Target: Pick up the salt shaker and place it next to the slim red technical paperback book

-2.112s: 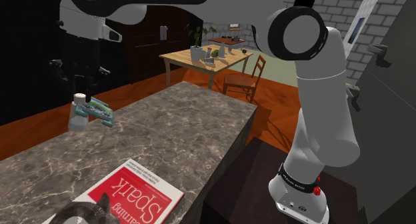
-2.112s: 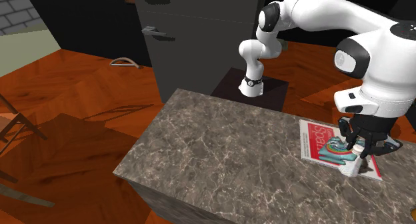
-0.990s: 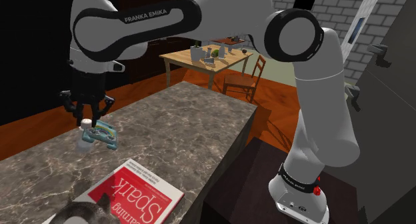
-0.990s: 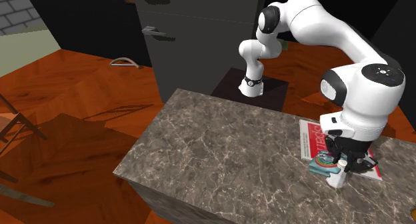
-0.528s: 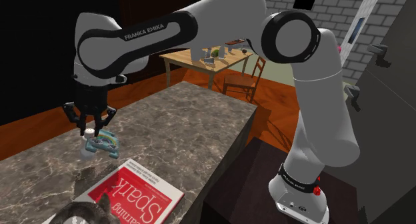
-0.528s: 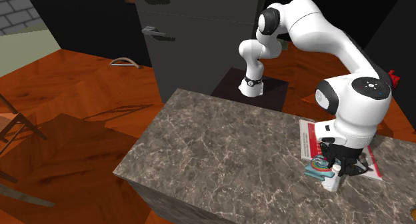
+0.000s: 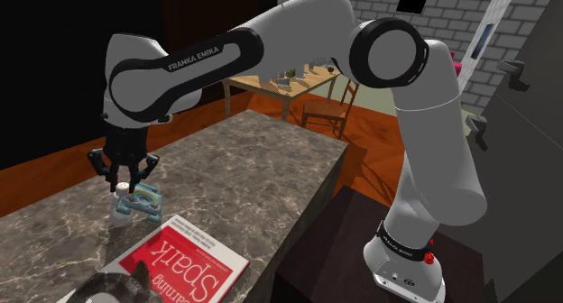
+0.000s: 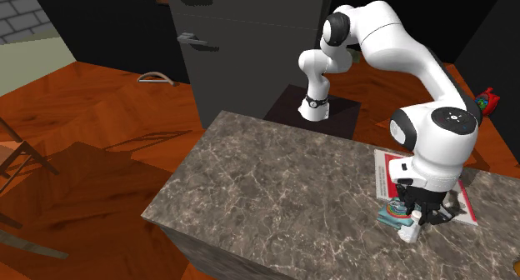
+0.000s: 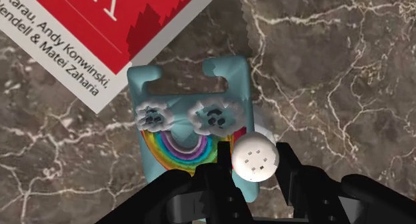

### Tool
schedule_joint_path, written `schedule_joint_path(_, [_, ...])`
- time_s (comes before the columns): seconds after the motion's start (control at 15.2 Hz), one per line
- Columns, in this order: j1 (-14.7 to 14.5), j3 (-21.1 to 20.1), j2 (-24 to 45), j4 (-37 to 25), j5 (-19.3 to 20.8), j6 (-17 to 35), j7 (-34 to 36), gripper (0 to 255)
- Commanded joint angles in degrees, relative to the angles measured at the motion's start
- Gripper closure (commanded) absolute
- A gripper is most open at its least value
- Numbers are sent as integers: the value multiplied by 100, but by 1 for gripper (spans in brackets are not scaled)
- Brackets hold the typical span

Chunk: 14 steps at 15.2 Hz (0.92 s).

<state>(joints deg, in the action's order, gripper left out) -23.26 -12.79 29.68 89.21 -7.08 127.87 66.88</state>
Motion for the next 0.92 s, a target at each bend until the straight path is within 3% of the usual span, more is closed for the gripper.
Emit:
schedule_joint_path(0.0, [-1,8,58,15,7,4,-4,255])
schedule_joint_path(0.33, [-1,8,58,14,7,4,-4,255])
schedule_joint_path(0.4, [4,5,32,69,0,31,-10,0])
schedule_joint_path(0.73, [-1,8,58,15,7,5,-4,0])
schedule_joint_path(0.86, [60,1,-157,-34,-22,-264,-20,0])
